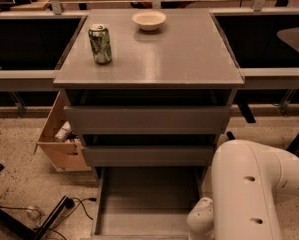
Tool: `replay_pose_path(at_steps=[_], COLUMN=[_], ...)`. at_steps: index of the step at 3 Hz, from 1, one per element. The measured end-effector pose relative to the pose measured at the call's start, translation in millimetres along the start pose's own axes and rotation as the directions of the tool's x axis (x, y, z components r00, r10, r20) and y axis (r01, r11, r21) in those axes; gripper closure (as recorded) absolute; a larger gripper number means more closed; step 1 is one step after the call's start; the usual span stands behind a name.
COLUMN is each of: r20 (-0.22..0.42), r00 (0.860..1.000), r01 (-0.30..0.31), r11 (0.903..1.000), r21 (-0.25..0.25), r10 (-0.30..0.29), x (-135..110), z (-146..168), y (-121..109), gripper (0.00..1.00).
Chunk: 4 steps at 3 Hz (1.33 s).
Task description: Open bottom drawer
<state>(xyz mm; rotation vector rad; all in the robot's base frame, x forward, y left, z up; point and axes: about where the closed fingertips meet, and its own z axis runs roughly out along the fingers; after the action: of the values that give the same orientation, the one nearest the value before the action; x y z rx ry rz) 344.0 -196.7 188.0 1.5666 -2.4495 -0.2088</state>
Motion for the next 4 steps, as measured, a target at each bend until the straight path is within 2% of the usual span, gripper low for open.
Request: replay_pose_path(at_steps=[3,4], r20=[0.019,0.015], r00=[1.000,1.000], r01=[-0.009,-0.017], r11=[0.9999,0.9998], r21=[0.009,-0.002], r10=[0.009,0.017], x=[-1.4,6.4], z=[-7.5,-6.2], y=[-6.1,1.9], gripper=[1.00,1.00])
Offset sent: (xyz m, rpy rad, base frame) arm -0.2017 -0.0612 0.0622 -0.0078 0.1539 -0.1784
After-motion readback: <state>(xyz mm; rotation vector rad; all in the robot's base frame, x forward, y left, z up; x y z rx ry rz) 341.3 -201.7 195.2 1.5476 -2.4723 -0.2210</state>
